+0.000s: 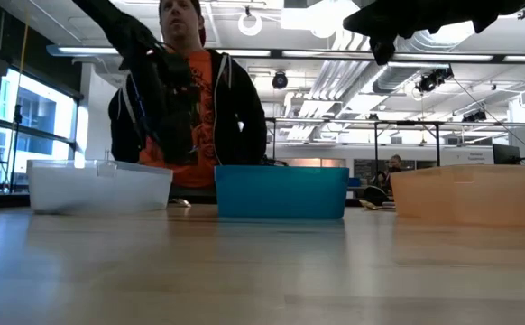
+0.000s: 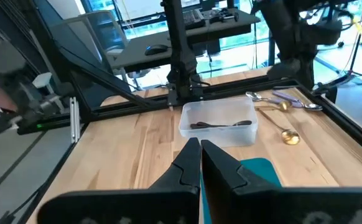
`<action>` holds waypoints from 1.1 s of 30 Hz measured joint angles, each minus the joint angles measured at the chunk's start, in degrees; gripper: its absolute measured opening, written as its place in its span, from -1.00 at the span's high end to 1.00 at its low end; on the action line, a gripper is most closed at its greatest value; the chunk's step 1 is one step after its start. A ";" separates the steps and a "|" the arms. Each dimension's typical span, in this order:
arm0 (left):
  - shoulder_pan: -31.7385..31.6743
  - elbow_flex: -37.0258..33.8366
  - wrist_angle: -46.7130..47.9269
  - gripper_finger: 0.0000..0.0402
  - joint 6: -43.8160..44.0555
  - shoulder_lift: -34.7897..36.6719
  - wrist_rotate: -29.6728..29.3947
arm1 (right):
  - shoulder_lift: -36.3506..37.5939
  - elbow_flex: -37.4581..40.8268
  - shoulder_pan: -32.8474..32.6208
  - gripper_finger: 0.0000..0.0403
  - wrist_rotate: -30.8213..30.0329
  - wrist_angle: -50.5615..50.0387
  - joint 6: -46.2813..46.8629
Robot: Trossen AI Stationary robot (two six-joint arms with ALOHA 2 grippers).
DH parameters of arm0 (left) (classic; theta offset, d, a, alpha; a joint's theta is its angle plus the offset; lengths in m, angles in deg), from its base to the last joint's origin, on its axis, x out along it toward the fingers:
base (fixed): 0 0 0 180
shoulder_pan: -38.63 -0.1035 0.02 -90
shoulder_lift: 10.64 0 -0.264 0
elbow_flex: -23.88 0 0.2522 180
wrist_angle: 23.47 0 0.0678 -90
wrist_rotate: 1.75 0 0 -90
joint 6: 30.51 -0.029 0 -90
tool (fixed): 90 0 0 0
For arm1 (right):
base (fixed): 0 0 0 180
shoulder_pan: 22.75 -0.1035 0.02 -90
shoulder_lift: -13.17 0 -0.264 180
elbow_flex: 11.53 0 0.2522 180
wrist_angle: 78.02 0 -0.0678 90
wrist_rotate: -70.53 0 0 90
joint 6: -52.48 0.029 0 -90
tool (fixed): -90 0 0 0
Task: Sort silverware by color (type)
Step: Put the black spoon into the transparent bin
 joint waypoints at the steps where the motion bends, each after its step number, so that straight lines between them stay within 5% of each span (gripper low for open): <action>1: 0.07 0.00 -0.38 1.00 0.48 0.81 1.41 | 0.00 0.00 0.00 1.00 0.00 -0.04 0.00; 8: 3.40 -0.18 -5.62 1.00 4.34 8.02 12.09 | 0.00 0.00 -0.02 1.00 0.00 0.00 -0.02; 14: 11.63 -8.62 -22.81 1.00 11.19 18.19 17.93 | 0.00 0.00 -0.02 1.00 0.09 0.02 -0.02; 21: 27.29 -27.26 -51.68 1.00 24.96 32.28 17.68 | 0.00 0.00 -0.02 1.00 2.18 0.23 -0.01; 25: 36.48 -35.99 -67.22 1.00 31.58 38.17 12.74 | 0.00 0.00 -0.02 1.00 3.34 0.70 0.08; 33: 45.42 -39.52 -70.76 1.00 21.89 45.23 5.00 | 0.00 0.00 -0.02 1.00 4.05 3.78 0.17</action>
